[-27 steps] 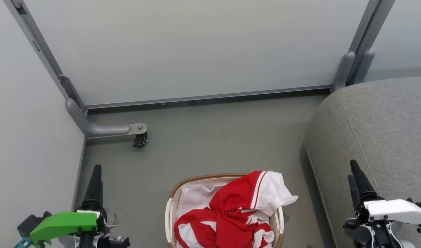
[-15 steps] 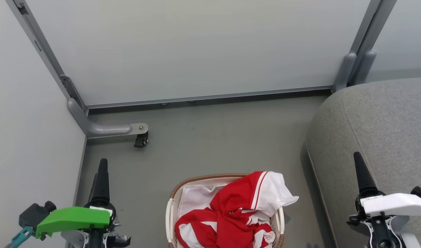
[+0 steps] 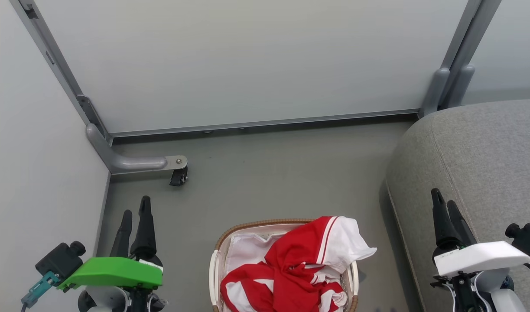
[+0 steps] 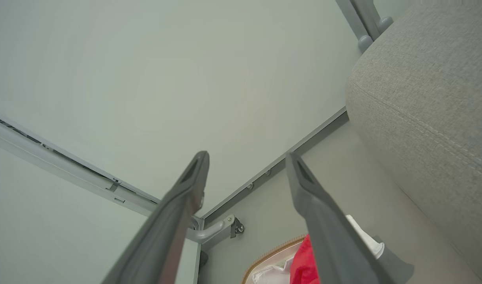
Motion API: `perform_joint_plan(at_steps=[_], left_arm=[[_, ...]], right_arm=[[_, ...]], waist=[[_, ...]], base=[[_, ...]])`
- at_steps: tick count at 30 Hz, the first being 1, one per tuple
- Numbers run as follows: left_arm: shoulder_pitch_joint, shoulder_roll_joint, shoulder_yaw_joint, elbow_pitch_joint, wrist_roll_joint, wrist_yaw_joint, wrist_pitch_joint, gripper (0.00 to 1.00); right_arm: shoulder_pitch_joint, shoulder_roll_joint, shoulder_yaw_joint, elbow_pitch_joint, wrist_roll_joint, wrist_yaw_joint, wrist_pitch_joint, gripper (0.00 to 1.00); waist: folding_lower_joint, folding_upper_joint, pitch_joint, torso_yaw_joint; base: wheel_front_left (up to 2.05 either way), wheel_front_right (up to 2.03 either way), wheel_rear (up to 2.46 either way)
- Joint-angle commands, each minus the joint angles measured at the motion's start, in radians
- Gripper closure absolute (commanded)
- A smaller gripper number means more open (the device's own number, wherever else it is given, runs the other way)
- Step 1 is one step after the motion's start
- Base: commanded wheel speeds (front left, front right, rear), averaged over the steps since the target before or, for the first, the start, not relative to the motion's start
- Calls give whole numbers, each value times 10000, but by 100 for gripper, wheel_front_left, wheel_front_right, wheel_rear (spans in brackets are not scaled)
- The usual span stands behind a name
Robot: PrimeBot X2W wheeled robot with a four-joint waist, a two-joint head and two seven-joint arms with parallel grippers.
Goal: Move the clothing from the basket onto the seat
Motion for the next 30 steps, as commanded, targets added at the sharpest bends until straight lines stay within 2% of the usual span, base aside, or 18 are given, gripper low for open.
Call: perform_joint_plan(at_steps=[1, 9, 30], left_arm=[[-75, 65, -58, -97, 416, 67, -92, 0], [29, 74, -171, 22, 1455, 163, -323, 0], [215, 92, -374, 563, 3376, 192, -872, 0]], right_arm=[[-14, -74, -4, -88, -368, 2, -112, 0], [-4, -83, 97, -52, -1671, 2, -348, 0], [93, -108, 248, 61, -3857, 3, -902, 0]], waist=[[0, -1, 0, 1], [0, -1, -6, 14], [0, -1, -3, 51]], base=[[0, 0, 0], [0, 0, 0], [0, 0, 0]])
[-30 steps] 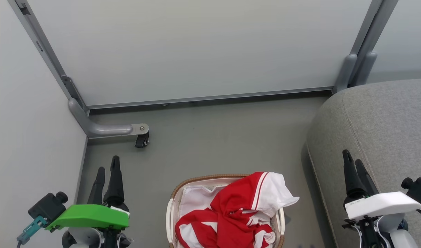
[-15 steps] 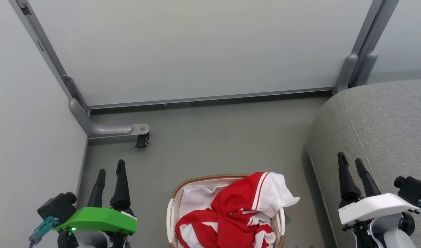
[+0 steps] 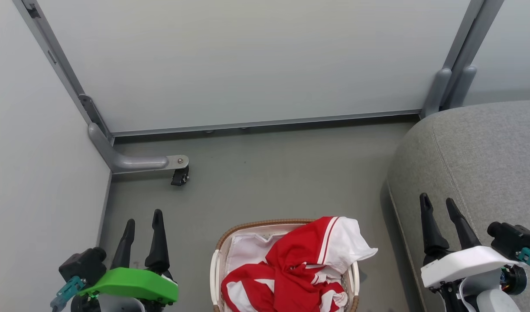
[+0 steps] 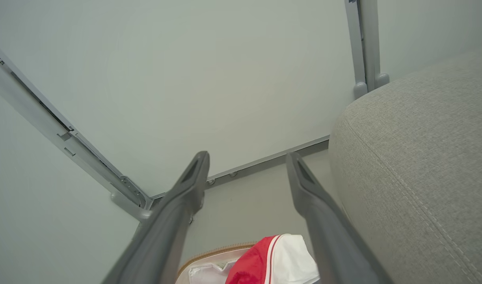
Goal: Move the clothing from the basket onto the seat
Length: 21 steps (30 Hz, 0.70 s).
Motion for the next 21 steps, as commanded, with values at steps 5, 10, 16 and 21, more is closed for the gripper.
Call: perform_joint_plan(at_steps=[5, 10, 16, 21], left_arm=[[26, 78, -104, 9, 567, 18, -185, 0], [24, 80, -178, 74, 985, 6, -295, 0], [69, 83, -253, 182, 1426, 8, -426, 0], [112, 84, -317, 333, 1717, 13, -530, 0]], right_arm=[[69, -73, 46, -148, -662, 3, -208, 0], [104, -77, 76, -76, -1099, 3, -314, 0], [151, -82, 105, 142, -1626, 3, -448, 0], [146, -86, 97, 319, -2040, 3, -556, 0]], waist=[[0, 0, 5, 14], [0, 0, 8, 26], [0, 0, 0, 40], [0, 0, -1, 48]], base=[[0, 0, 0], [0, 0, 0], [0, 0, 0], [0, 0, 0]])
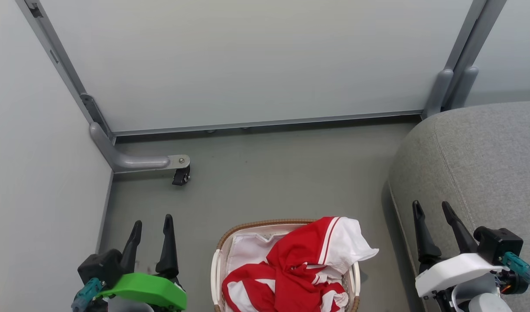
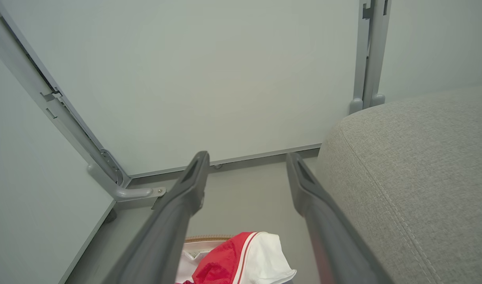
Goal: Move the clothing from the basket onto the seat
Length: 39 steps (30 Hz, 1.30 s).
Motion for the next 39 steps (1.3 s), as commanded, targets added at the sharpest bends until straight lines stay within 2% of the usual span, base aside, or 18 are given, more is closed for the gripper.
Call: perform_joint_plan(at_steps=[1, 23, 39], left_arm=[[107, 66, -30, 7, 174, 13, -89, 0], [104, 79, -318, 563, 1420, 37, -517, 0], [14, 78, -286, 762, 1304, -9, -490, 0]], right_arm=[[104, -60, -10, 37, -242, 3, -111, 0], [99, -81, 56, 213, -1823, 2, -537, 0], [71, -81, 9, 187, -1772, 2, -530, 0]], waist=[[0, 0, 1, 1], [0, 0, 7, 70], [0, 0, 32, 52]], base=[[0, 0, 0], [0, 0, 0], [0, 0, 0]])
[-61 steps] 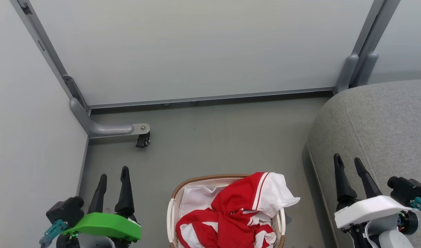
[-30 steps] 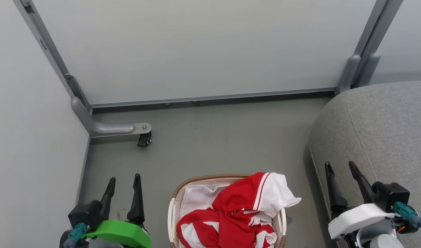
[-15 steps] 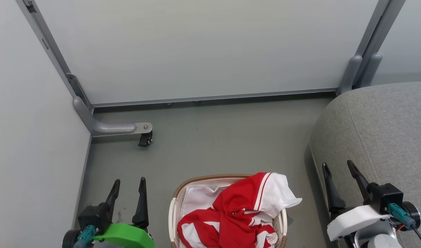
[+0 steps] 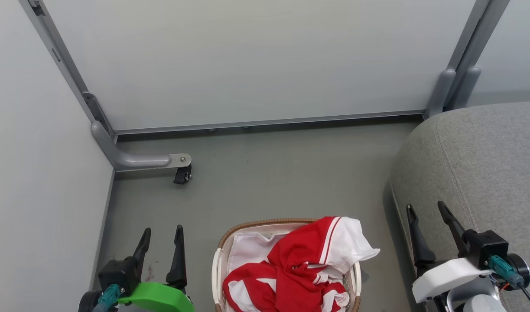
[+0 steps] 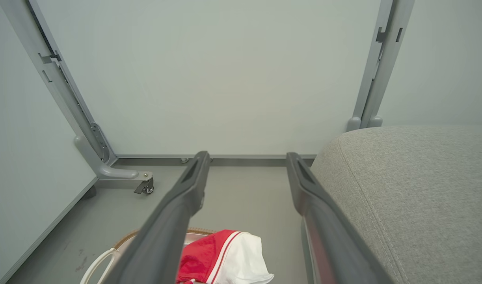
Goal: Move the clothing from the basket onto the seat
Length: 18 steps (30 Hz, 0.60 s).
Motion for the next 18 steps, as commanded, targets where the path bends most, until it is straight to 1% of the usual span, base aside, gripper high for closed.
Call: perform_joint_plan(at_steps=[1, 12, 15, 18], left_arm=[[7, 62, 19, 29, -22, -11, -11, 0], [-145, 62, -144, 42, 60, -47, -11, 0], [-361, 61, -299, 50, 174, -82, -11, 0], [-633, 58, -512, 101, 61, -101, -9, 0]], right_arm=[[74, -63, -38, -25, -19, 0, -53, 0], [-26, -62, -59, -112, -5, 0, -51, 0], [-176, -62, -83, -223, -19, 0, -51, 0], [-349, -60, -157, -324, -69, 0, -51, 0]], waist=[[0, 0, 8, -2], [0, 0, 237, -25], [0, 0, 556, -67], [0, 0, 991, -117]], base=[[0, 0, 0], [0, 0, 0], [0, 0, 0], [0, 0, 0]])
